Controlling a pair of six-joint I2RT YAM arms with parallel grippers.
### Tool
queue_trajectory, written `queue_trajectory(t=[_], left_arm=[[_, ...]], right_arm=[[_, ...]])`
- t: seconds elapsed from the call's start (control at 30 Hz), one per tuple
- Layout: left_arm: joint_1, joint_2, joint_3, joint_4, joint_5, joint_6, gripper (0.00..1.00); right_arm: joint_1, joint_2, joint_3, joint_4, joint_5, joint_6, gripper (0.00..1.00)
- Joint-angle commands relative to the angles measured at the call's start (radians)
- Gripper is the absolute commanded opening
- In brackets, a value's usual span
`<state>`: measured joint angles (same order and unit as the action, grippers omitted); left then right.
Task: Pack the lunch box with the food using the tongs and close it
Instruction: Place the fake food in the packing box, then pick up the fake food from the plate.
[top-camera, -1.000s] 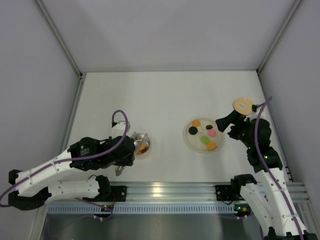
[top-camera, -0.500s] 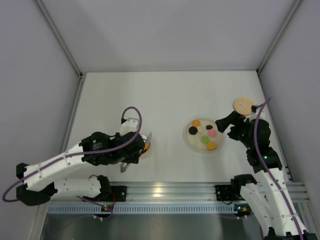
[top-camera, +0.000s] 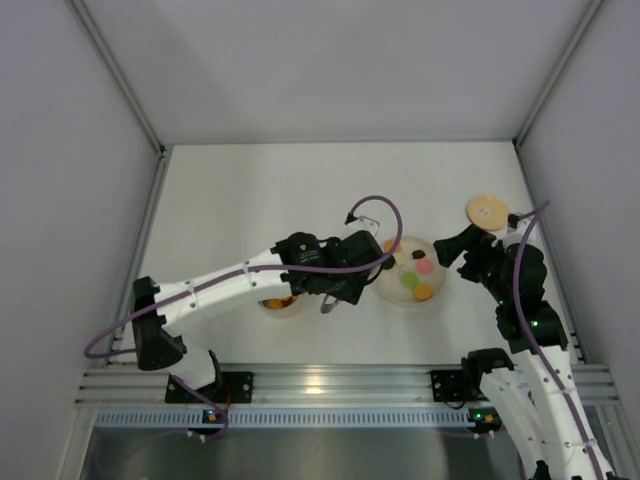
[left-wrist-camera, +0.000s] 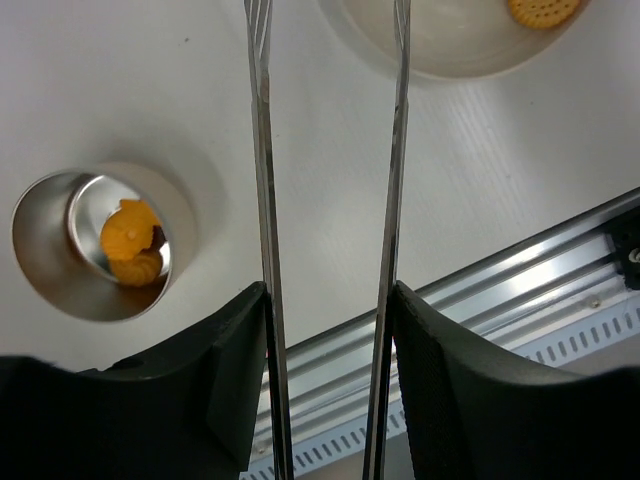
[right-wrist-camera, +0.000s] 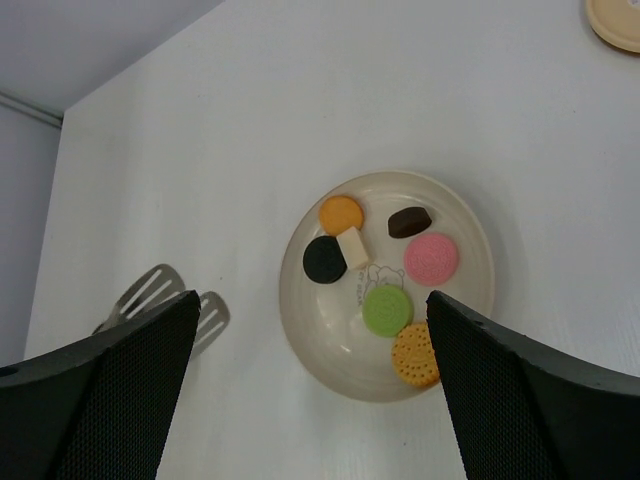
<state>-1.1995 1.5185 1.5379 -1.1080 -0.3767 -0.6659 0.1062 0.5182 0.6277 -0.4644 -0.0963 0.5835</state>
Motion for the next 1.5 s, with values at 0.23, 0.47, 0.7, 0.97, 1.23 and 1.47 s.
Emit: queue_trajectory(t=[0.23, 0.47, 0.7, 0.97, 1.23, 1.47], left_arm=[[0.006, 0.282, 0.252, 0.197, 0.108, 0.124, 0.55], [0.015, 0.423, 0.366, 0.195, 0.128, 0.138, 0.54], [0.023, 0.450, 0.361, 0.189, 0.108, 0.124, 0.51], [0.023, 0.427, 0.306, 0.189, 0.084, 0.109, 0.51], [0.034, 0.439, 0.297, 0.198, 0.070, 0.112, 0.51], [0.048, 0.454, 0.301, 0.204, 0.074, 0.120, 0.51]], right_arm=[[-0.013, -0.043, 0.036, -0.045, 0.036, -0.033, 0.94], [-0.011, -0.061, 0.052, -0.079, 0.066, -0.051, 0.95], [-0.013, -0.058, 0.049, -0.080, 0.069, -0.059, 0.95], [-0.013, -0.047, 0.032, -0.059, 0.056, -0.051, 0.95], [-0.013, -0.043, 0.035, -0.056, 0.052, -0.056, 0.95], [-0.013, -0.037, 0.040, -0.059, 0.053, -0.060, 0.95]])
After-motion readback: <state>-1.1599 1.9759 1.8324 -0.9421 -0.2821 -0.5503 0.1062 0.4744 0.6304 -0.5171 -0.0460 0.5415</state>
